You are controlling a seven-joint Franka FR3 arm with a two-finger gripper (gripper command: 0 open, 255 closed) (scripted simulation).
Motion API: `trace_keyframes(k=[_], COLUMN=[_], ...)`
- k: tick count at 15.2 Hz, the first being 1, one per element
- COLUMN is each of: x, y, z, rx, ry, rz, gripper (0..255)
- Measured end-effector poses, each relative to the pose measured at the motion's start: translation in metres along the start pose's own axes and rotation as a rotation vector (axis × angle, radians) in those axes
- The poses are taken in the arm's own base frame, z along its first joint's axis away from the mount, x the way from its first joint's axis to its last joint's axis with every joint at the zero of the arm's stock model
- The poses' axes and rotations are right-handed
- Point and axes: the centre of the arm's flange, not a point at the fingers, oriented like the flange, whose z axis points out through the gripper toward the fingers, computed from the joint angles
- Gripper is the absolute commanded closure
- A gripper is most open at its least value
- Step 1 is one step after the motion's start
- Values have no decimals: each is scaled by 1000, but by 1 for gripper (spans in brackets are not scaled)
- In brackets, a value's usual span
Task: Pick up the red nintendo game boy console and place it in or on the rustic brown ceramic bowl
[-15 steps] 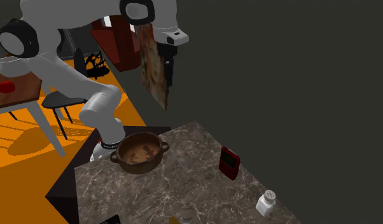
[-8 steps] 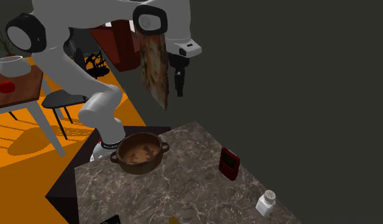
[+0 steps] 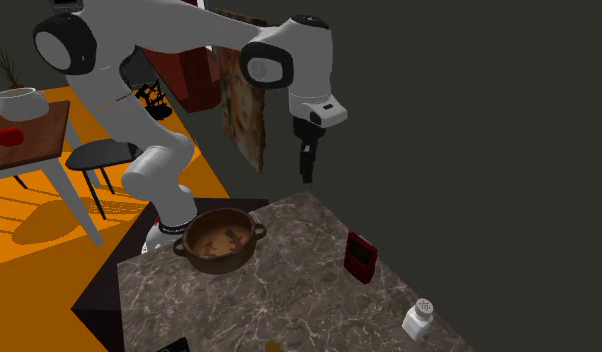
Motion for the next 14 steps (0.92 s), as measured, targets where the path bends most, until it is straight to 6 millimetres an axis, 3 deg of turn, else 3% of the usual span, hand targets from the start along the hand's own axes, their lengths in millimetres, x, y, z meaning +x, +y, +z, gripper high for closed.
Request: trace_keyframes(k=[8, 12, 14], x=[68, 98, 105], y=[68, 108, 117], z=[43, 64, 70], rx=[-1, -1, -1], ry=[4, 5, 5], rz=[111, 166, 180], gripper=[0, 0, 0])
